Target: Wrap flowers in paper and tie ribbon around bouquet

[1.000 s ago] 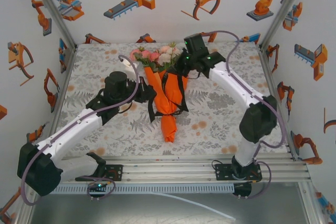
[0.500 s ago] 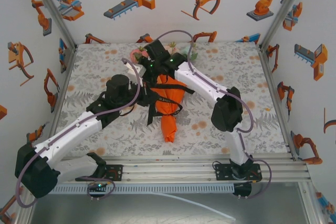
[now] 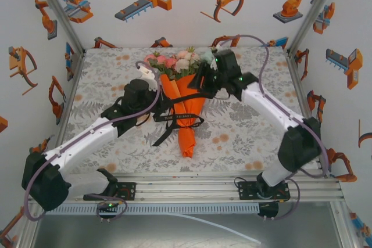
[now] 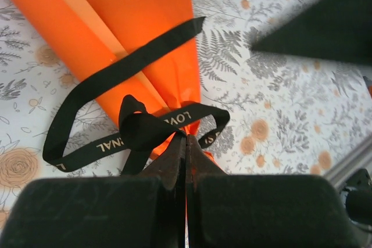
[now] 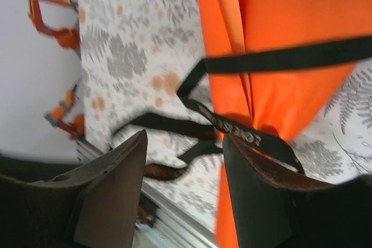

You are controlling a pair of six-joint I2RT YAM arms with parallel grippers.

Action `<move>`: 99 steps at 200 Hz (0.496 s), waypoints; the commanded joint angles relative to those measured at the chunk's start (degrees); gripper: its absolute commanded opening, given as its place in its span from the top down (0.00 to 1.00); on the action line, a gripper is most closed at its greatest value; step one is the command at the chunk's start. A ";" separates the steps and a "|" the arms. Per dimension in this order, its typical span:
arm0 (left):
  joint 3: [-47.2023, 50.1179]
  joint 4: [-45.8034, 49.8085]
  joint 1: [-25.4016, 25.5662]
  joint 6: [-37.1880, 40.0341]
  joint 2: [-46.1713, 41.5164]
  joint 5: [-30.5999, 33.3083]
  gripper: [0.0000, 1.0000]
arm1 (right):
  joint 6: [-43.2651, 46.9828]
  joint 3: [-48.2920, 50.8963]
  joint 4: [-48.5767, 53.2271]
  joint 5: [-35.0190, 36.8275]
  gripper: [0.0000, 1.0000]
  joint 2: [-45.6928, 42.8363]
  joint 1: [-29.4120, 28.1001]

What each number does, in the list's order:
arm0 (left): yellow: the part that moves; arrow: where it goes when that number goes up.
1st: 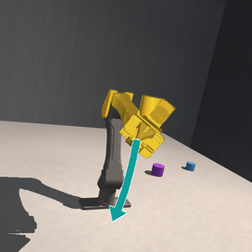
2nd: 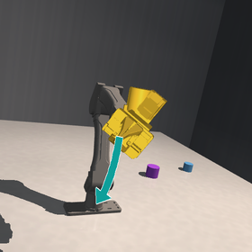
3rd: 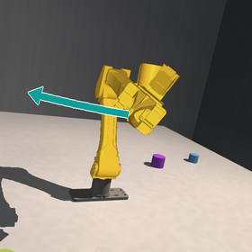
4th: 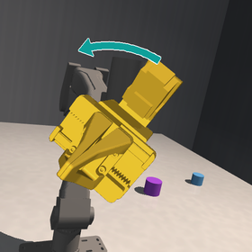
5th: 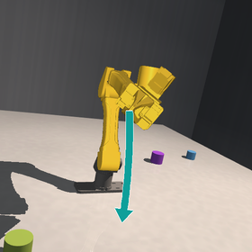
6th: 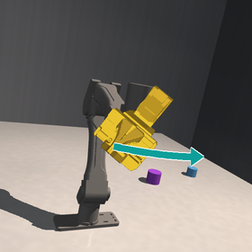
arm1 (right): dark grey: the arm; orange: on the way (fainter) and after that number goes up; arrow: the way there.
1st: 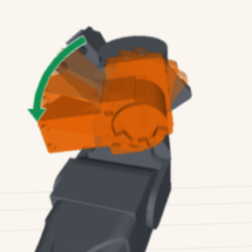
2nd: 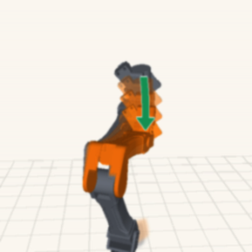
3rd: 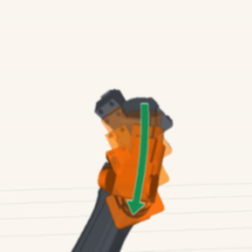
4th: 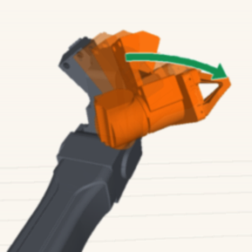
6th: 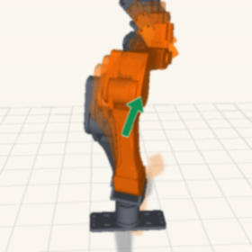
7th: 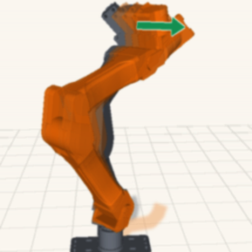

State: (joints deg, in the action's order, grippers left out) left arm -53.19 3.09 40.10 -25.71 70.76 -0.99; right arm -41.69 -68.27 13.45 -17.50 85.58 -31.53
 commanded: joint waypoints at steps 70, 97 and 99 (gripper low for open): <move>-4.06 0.81 0.25 -1.95 1.93 -0.06 1.00 | 31.03 18.73 -54.12 -20.48 0.32 -0.91 -5.29; -3.71 -0.07 0.28 -2.22 1.89 -1.68 1.00 | 31.07 13.03 -55.90 -25.08 0.32 6.25 -5.34; -3.75 -0.10 0.25 -2.25 1.87 -1.63 1.00 | 30.93 12.60 -55.95 -25.31 0.32 6.79 -5.31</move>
State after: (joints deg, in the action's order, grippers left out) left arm -56.23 4.27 40.12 -26.92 74.22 -0.89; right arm -13.85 -50.65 -33.41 -36.38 87.31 -36.53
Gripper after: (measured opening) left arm 0.008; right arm 0.682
